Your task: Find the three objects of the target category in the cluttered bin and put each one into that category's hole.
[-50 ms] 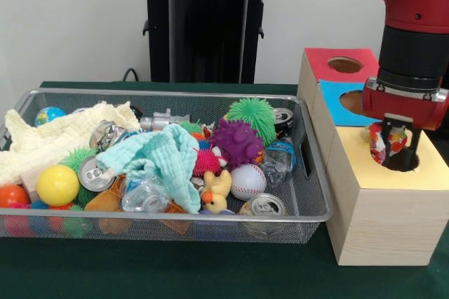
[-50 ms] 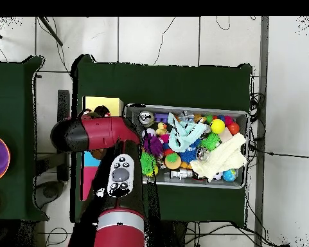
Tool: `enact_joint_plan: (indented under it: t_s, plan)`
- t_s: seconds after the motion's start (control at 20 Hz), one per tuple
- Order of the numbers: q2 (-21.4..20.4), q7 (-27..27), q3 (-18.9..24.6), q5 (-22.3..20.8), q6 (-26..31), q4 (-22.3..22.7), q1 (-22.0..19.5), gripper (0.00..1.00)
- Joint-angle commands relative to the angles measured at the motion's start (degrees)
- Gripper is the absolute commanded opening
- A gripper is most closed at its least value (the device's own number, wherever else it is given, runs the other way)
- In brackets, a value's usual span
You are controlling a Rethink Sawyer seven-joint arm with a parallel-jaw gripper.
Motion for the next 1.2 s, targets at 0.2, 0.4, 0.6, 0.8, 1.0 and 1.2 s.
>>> enact_joint_plan:
  t_s: [0.2, 0.4, 0.6, 0.8, 1.0, 1.2]
  plan:
    - [4.37, -0.56, 2.58, -4.12, 3.48, 4.2, -0.09, 0.0]
    - [4.42, -0.27, 2.44, -4.23, 3.51, 4.07, 0.04, 0.0]
    - [4.38, -0.13, 2.29, -4.22, 3.66, 4.01, 0.14, 0.0]
    - [3.94, 0.14, 1.96, -4.21, 3.59, 4.13, 0.3, 0.0]
    - [2.9, 0.8, 0.94, -4.41, 2.88, 4.21, 0.81, 0.0]
    - [0.42, 1.41, 0.2, -4.33, 2.08, 5.29, 1.05, 0.0]
